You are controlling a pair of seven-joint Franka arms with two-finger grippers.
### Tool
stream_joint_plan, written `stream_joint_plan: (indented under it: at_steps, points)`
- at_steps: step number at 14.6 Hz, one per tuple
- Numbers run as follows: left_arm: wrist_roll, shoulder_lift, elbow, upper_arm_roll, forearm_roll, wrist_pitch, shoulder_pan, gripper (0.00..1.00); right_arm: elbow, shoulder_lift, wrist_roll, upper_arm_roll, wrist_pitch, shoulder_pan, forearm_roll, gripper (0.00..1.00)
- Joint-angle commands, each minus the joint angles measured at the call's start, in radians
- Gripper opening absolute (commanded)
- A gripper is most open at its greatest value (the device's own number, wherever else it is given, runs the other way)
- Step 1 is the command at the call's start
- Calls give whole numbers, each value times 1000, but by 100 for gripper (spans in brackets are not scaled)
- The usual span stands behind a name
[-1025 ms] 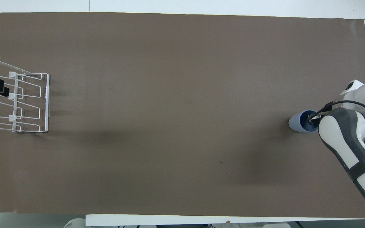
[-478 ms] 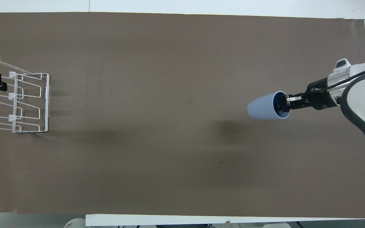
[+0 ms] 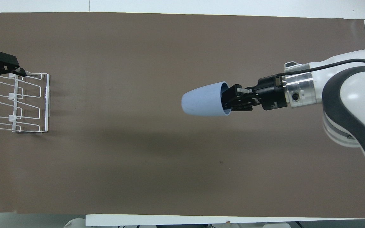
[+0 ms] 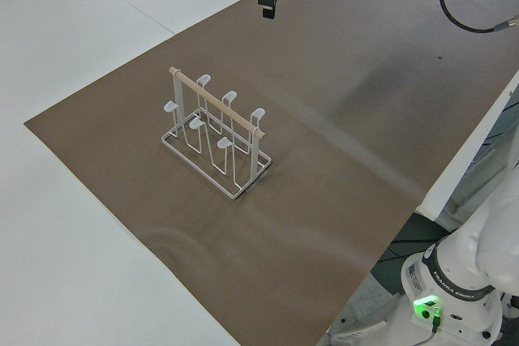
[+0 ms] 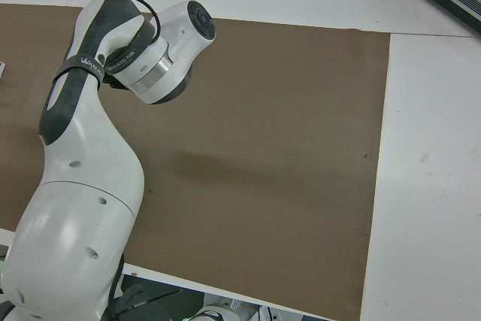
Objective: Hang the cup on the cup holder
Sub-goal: 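Lift the cup with the right gripper while the left gripper approaches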
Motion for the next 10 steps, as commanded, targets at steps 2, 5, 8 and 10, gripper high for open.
stream_joint_plan:
  at_steps: [2,5,8,10]
  points:
    - [-452,-10,-11,0,-36,61,-125,100,1,-6,187,94,201,77,68,0]
    - [-852,2,26,-3,-55,60,-201,100,-1,12,236,93,451,231,68,0]
    - [-1056,-1,23,-3,-104,47,-231,100,5,23,238,94,478,258,69,0]
    - [-1130,-10,11,-4,-151,9,-244,100,10,25,241,94,478,259,77,0]
